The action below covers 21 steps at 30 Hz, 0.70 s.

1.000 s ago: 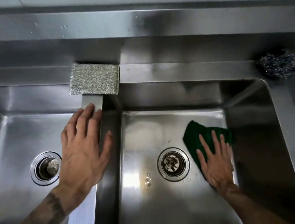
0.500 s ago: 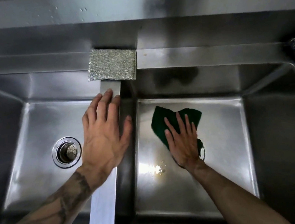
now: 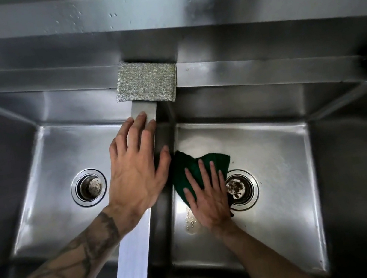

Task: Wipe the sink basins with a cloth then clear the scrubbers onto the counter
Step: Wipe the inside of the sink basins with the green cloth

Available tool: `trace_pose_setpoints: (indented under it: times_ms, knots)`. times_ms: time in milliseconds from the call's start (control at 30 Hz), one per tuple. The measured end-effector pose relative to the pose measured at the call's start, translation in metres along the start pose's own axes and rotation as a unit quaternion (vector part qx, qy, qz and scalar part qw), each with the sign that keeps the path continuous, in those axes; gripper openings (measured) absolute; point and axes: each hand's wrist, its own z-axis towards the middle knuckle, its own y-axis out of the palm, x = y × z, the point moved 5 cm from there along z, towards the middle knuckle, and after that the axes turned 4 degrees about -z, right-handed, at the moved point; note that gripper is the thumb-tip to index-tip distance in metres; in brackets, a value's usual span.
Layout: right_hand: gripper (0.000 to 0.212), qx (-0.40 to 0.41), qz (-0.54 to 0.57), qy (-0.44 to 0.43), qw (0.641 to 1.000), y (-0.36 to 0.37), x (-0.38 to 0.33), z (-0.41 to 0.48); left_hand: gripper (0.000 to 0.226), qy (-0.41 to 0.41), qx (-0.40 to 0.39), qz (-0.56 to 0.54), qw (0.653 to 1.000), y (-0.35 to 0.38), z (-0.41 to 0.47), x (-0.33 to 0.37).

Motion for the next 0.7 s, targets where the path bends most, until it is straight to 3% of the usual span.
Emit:
trace_pose_setpoints:
  times_ms: [200,500,700]
  knots:
    - [0.056,-0.032,-0.029,-0.114,0.993,0.005,0.039,-0.056,0.057,-0.002,-0.003,-0.001,1.0,-0.002,0.0,0.002]
    - [0.058,-0.052,-0.134,-0.111,0.983,-0.016,0.174,-0.09,0.056,0.006,0.005,0.002,1.0,-0.003,0.0,0.005]
    - [0.06,-0.024,-0.112,0.069,0.991,-0.039,0.22,-0.122,0.057,0.004,0.006,0.008,1.0,-0.004,0.0,0.005]
